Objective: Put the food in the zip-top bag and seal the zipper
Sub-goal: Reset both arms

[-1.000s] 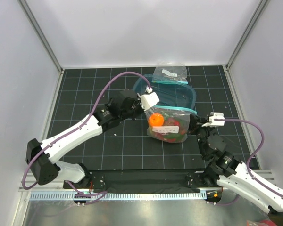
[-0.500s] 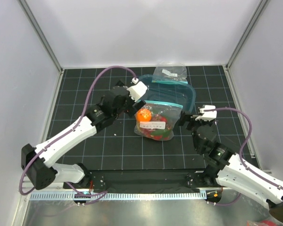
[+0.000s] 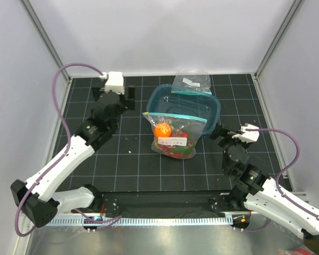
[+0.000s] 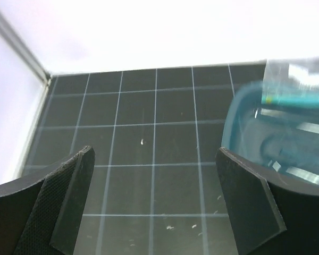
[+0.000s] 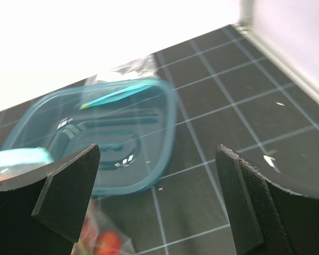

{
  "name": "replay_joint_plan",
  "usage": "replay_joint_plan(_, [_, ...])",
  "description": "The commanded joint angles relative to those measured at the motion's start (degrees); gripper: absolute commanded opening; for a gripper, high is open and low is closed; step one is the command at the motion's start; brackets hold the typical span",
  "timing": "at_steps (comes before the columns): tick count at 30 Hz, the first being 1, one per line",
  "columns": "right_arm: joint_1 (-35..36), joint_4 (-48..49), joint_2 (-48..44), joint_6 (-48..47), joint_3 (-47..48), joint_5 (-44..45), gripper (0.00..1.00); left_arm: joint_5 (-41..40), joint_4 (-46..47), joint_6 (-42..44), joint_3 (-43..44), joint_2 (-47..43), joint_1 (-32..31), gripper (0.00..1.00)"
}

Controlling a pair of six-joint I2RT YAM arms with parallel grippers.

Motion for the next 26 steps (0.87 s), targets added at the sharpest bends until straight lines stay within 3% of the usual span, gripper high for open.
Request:
replay_joint_plan(1, [-0.1,-1.9,-1.5,6.3,-0.2,11.9,0.98,1.0,1.4,-14.5,1.0,-5.4,4.3,1.0])
replay_joint_plan(6, [-0.1,-2.6,-3.6,9.8,-3.9,17.4,0.98,6.7,4.6,-17.1,-1.7,-6.1,9.3,1.0])
replay_joint_plan(10, [0.0,2.1,-3.8,7.4,-5.9,14.9,0.99,8.8,4.3,-16.7,-1.5,-3.2,10.5,1.0])
replay_joint_plan(26, [-0.1,0.4,-1.1,8.7,-4.8,14.5,1.0,13.6,4.3,-15.4,-1.5,-0.2,10.5,1.0])
